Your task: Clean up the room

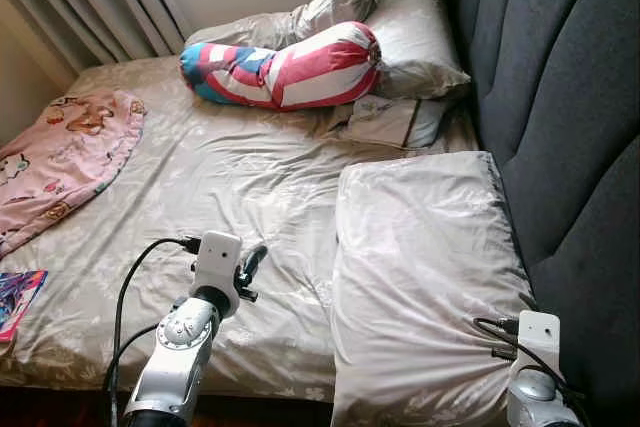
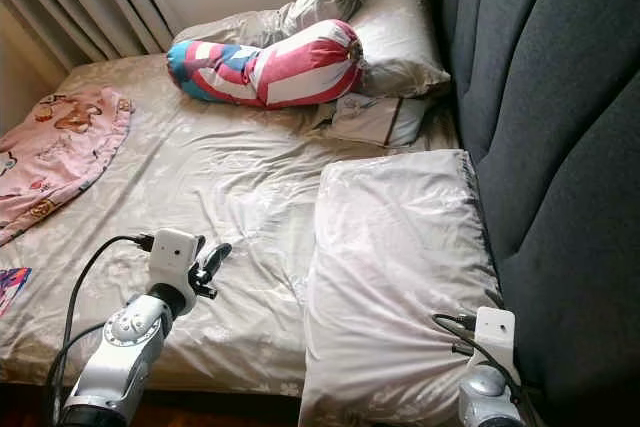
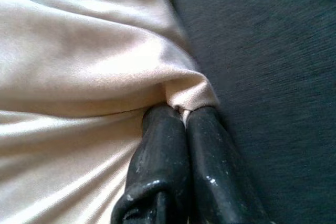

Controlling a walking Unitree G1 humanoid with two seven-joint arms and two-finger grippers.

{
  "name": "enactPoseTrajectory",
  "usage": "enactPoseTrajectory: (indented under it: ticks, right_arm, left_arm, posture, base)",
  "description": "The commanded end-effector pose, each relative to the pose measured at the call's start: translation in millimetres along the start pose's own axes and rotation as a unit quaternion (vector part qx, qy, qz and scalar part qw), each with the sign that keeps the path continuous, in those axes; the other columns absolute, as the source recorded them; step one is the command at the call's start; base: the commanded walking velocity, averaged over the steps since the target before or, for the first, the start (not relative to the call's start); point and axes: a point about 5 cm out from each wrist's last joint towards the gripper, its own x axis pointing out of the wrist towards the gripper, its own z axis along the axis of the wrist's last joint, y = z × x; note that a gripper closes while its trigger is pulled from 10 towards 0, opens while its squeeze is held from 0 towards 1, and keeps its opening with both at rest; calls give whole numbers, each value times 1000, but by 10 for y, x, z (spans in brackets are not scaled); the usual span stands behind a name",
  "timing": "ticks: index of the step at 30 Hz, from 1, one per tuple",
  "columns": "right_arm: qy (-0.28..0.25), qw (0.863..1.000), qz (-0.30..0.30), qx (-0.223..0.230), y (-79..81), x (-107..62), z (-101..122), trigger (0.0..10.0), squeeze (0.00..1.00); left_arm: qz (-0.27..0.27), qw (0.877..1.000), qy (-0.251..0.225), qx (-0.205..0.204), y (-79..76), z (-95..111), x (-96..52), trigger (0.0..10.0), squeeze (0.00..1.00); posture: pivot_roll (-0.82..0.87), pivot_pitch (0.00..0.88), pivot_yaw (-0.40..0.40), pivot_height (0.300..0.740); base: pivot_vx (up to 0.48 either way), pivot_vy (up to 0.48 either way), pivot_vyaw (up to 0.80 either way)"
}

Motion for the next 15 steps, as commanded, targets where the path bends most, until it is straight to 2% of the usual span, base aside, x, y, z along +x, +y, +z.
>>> enactPoseTrajectory:
  ticks: [1,7,13,14,15]
  right_arm:
    - [-19,998,48,38,188,-26,142,10000,0]
    - [-38,997,58,43,263,-55,173,10000,0]
    - [-42,996,66,40,269,-49,211,10000,0]
    - [-46,996,64,44,257,-42,239,10000,1000]
    - [-48,996,64,46,253,-40,250,10000,1000]
  left_arm:
    - [4,1000,8,7,23,-48,-17,10000,0]
    - [4,1000,7,3,5,-57,-8,10000,0]
    - [6,1000,4,1,-5,-58,3,10000,0]
    - [7,1000,4,0,-6,-58,6,10000,0]
    - [7,1000,4,0,-7,-59,7,10000,0]
  posture:
    - [-45,76,127,740]
    - [-52,78,122,740]
    - [-52,77,117,740]
    - [-53,77,116,740]
    - [-55,76,114,740]
  base:
    - [0,0,0]
    - [0,0,0]
    - [0,0,0]
    - [0,0,0]
    - [0,0,0]
